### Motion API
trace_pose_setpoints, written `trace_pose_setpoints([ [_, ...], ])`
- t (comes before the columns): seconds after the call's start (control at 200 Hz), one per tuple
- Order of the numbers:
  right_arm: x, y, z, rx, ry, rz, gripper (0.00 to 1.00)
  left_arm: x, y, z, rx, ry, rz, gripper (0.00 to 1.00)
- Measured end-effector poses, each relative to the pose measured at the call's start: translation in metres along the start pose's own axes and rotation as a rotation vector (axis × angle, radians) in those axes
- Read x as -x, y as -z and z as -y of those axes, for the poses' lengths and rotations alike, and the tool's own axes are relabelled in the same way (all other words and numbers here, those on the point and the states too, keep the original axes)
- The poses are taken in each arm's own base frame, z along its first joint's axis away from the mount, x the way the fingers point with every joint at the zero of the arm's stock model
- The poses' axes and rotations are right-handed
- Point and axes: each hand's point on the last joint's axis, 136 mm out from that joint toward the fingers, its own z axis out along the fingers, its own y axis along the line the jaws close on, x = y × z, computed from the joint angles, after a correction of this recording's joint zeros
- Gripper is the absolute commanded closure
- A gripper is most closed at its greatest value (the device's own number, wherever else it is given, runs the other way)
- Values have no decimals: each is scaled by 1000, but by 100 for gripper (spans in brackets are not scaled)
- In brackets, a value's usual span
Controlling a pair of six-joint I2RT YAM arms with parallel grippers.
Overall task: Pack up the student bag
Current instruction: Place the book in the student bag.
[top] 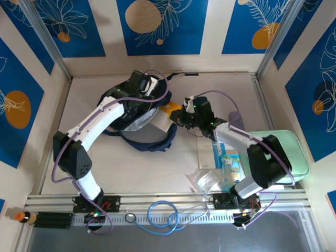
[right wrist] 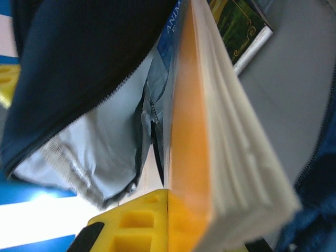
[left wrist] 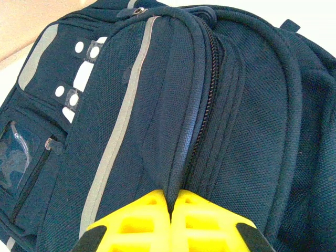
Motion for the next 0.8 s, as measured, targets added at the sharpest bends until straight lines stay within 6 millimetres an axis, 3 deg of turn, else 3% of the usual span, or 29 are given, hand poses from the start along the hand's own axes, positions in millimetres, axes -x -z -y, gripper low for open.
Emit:
trace_pose_setpoints([
  [0.21,16,-46,5,-64,-59,14,98,7,9,-2,1,5,36,100],
  [0.55,16,-119,50,-185,-205,23,93,6,10,-3,-11,12,38,100],
  [0.8,22,-153,40,-113,-261,0,77,7,10,-8,-7,23,41,100],
])
